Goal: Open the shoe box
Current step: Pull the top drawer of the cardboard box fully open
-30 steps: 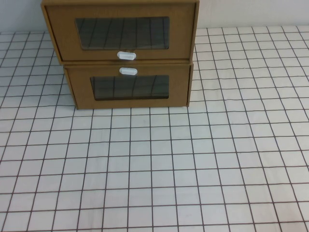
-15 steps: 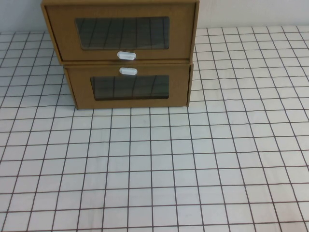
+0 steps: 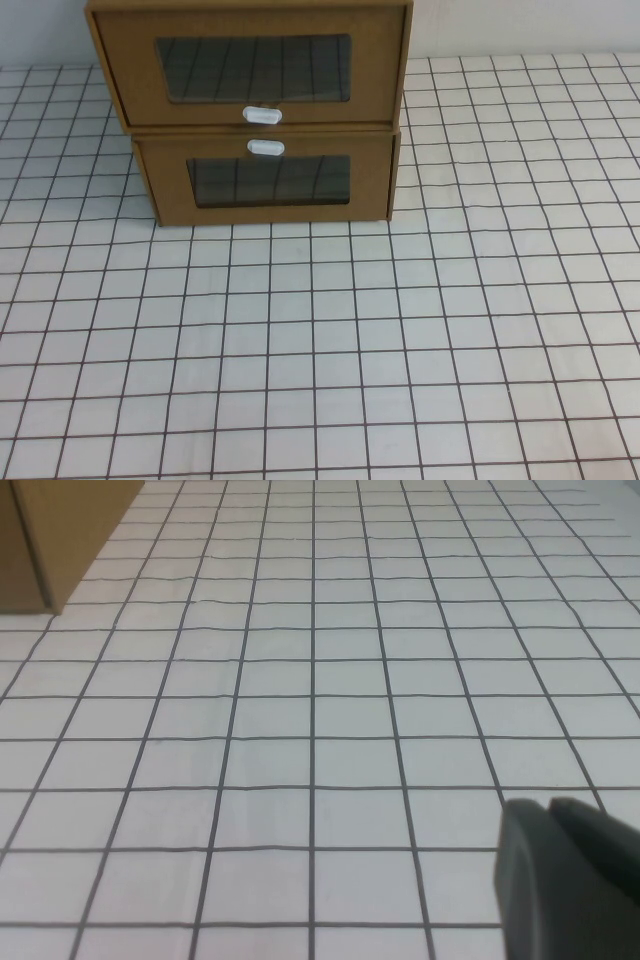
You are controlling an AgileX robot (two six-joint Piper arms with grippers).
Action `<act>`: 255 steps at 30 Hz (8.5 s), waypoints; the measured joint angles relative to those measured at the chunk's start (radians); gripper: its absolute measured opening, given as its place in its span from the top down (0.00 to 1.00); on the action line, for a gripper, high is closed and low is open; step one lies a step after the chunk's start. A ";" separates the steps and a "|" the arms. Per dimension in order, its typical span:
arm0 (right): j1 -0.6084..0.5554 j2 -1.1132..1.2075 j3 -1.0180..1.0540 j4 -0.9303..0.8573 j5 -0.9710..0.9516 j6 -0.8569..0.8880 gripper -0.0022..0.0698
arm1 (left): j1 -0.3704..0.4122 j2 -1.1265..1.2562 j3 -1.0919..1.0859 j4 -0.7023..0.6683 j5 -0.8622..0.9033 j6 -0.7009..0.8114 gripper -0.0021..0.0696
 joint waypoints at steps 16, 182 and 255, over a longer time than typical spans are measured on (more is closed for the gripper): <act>0.000 0.000 0.000 0.000 0.000 0.000 0.99 | 0.000 0.000 0.000 -0.238 -0.283 -0.252 0.98; 1.009 1.869 -1.406 -1.812 0.218 0.818 0.48 | -0.048 2.048 -2.246 -0.834 0.720 0.764 0.98; 0.872 2.106 -1.655 -1.859 0.071 0.852 0.62 | -0.048 2.048 -2.253 -0.857 0.788 0.764 0.98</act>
